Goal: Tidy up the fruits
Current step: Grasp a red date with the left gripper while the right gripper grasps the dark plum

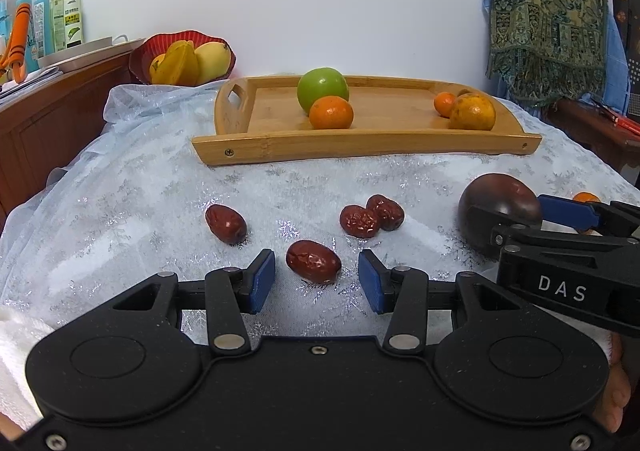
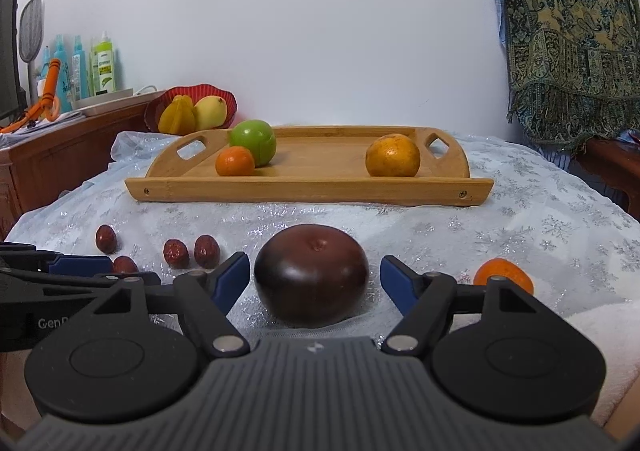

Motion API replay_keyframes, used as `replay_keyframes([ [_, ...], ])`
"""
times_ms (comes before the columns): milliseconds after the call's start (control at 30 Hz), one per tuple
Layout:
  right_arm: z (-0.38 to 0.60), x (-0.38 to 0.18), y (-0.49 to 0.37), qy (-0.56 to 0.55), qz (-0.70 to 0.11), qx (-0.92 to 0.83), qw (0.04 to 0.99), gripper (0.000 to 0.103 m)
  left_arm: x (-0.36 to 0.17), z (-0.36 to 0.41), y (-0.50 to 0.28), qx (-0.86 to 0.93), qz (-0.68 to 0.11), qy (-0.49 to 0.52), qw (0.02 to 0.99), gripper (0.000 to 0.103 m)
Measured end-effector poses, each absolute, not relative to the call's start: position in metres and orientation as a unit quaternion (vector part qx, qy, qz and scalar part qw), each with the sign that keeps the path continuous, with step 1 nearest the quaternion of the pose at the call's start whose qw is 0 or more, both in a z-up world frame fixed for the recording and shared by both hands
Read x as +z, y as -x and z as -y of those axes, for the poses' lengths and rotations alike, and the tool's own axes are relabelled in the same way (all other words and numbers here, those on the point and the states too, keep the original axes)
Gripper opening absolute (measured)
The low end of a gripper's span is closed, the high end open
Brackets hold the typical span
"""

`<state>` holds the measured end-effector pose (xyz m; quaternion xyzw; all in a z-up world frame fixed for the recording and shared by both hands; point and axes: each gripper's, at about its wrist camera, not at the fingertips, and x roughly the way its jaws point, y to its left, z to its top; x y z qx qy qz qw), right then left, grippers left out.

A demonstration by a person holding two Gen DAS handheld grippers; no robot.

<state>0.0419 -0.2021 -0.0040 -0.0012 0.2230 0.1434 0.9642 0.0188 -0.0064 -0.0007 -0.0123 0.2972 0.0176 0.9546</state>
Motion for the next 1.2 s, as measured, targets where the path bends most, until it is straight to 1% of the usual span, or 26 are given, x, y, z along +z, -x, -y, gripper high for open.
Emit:
replay_keyframes([
  [267, 0.2, -0.01, -0.046, -0.003, -0.237, 0.143, 0.961, 0.081, -0.002, 0.005, -0.019, 0.017, -0.298, 0.013, 0.954, 0.044],
  [600, 0.197, -0.013, -0.048, 0.003, -0.245, 0.142, 0.959, 0.078, -0.004, 0.008, -0.02, 0.018, -0.294, 0.007, 0.956, 0.044],
  [967, 0.193, -0.015, -0.048, 0.017, -0.246, 0.138, 0.959, 0.076, -0.004, 0.013, -0.019, 0.014, -0.293, 0.002, 0.956, 0.039],
  [1067, 0.192, -0.016, -0.049, 0.023, -0.247, 0.137, 0.959, 0.076, -0.004, 0.015, -0.018, 0.011, -0.292, -0.002, 0.956, 0.034],
  [1133, 0.191, -0.016, -0.049, 0.026, -0.247, 0.136, 0.959, 0.076, -0.004, 0.018, -0.017, 0.003, -0.292, -0.008, 0.956, 0.026],
  [1200, 0.19, -0.017, -0.049, 0.029, -0.247, 0.135, 0.959, 0.075, -0.003, 0.021, -0.018, 0.002, -0.292, -0.016, 0.956, 0.026],
])
